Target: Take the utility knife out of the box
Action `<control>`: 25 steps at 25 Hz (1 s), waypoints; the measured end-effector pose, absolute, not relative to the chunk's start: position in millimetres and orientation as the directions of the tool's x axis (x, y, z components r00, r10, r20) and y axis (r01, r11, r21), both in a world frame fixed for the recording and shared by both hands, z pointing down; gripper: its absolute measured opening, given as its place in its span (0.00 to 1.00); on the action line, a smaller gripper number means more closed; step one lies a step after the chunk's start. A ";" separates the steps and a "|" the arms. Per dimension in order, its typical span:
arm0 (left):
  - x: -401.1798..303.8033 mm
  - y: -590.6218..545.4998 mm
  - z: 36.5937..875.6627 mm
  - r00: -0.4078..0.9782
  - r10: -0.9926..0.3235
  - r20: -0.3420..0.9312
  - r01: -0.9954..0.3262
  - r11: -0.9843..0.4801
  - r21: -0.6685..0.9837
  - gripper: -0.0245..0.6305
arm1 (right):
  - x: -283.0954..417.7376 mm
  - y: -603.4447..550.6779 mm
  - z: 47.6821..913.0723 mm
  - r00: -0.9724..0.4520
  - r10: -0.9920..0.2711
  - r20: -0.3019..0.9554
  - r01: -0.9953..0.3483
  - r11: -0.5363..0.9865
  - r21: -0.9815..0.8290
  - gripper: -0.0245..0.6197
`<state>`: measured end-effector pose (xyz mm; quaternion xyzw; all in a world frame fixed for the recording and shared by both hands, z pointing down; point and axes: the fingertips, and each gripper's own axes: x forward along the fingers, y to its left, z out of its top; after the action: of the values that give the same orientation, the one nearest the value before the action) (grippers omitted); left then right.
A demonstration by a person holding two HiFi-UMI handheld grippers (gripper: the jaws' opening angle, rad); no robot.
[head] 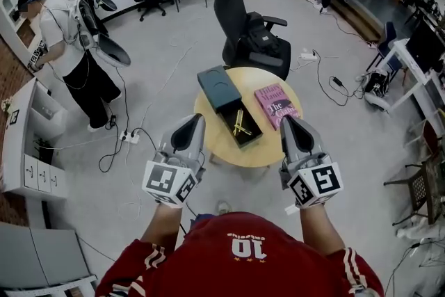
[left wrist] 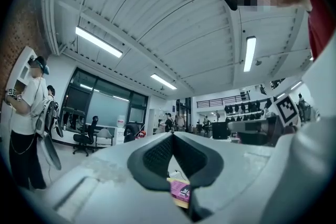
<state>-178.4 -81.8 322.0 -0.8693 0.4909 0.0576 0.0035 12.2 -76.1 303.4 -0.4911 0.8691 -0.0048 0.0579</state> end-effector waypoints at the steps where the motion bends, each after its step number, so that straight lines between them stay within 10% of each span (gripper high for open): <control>1: -180.3 -87.4 323.1 0.517 -0.850 -0.102 -0.850 -0.524 0.051 0.04 | 8.7 -80.8 303.9 -0.511 -0.854 -0.096 -0.853 0.517 -0.065 0.04; 25: -161.3 -164.9 322.6 0.492 -0.863 -0.112 -0.862 -0.501 0.073 0.04 | -0.9 -168.1 322.2 -0.663 -0.747 -0.059 -0.746 0.665 -0.040 0.04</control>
<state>-161.3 -164.9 322.6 -0.8638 0.4994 0.0670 -0.0034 -0.9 -168.1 322.2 -0.4091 0.9118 -0.0060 0.0349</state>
